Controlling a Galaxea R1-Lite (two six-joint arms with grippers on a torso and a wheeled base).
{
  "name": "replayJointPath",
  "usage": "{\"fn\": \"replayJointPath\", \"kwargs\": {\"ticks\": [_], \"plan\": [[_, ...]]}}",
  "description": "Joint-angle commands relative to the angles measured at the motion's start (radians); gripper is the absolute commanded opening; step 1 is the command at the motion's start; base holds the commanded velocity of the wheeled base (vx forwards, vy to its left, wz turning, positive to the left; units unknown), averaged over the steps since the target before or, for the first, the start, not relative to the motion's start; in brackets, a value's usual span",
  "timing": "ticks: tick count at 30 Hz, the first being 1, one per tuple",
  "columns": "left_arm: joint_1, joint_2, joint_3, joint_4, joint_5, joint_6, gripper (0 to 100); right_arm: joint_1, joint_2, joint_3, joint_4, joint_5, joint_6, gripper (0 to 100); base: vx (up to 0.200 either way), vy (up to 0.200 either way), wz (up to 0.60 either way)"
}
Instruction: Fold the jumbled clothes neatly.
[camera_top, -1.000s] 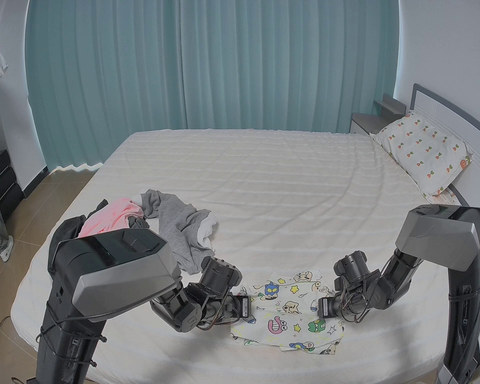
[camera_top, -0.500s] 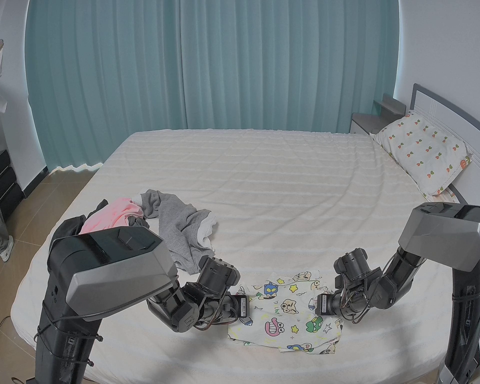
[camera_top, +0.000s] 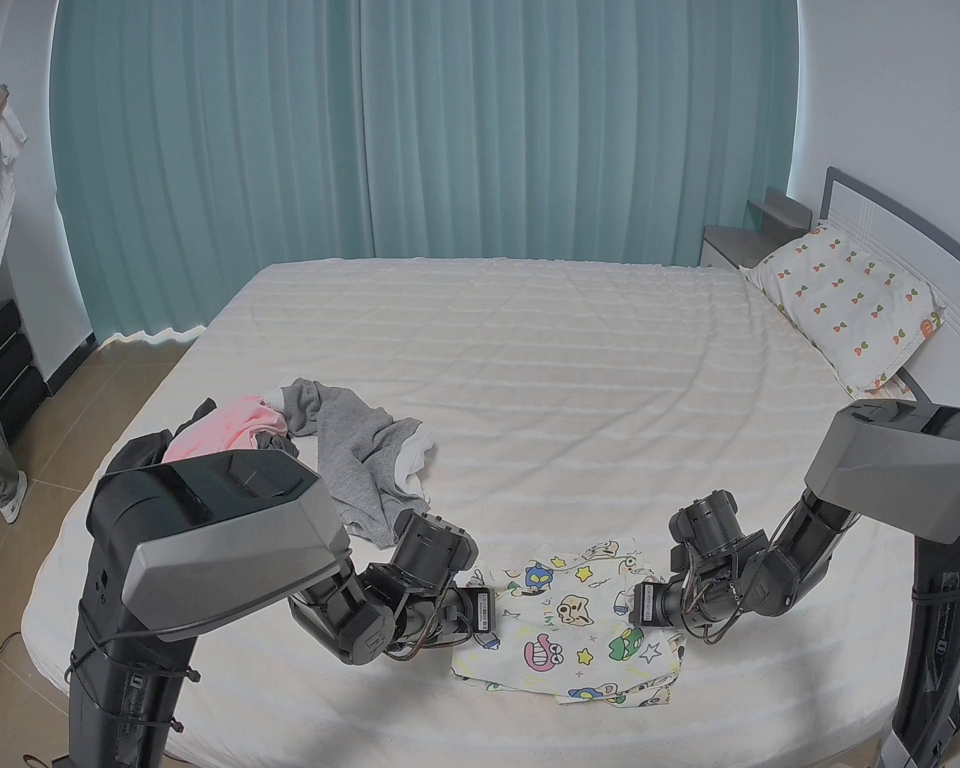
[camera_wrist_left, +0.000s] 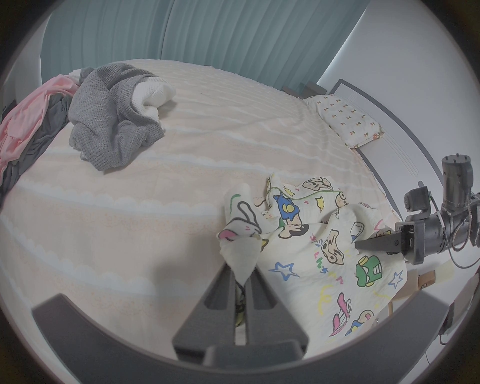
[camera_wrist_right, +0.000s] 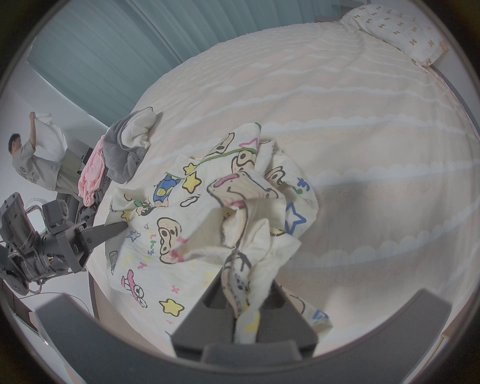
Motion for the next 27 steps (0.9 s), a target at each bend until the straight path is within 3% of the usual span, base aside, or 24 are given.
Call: {"fn": "replayJointPath", "kwargs": {"ticks": [1, 7, 12, 21, 27], "plan": [[-0.001, -0.001, 0.003, -0.001, 0.001, 0.001, 0, 0.004, -0.02, 0.002, 0.0, 0.001, 0.001, 0, 0.0, 0.0, 0.0], [-0.001, 0.001, 0.014, -0.045, 0.003, -0.011, 0, 0.005, -0.036, 0.009, 0.0, 0.0, 0.001, 0, 0.0, 0.0, 0.0], [0.001, 0.002, -0.01, -0.05, 0.021, -0.086, 0, 0.01, -0.043, 0.014, 0.0, 0.0, 0.001, 0, 0.0, 0.0, 0.0], [0.001, 0.002, -0.014, -0.052, 0.023, -0.093, 0, 0.011, -0.046, 0.014, -0.02, -0.002, 0.002, 0, 0.0, 0.0, 0.0], [0.001, 0.002, -0.014, -0.052, 0.021, -0.091, 0, 0.011, -0.05, 0.028, -0.046, -0.003, 0.027, 0, 0.0, -0.2, 0.0]]}}
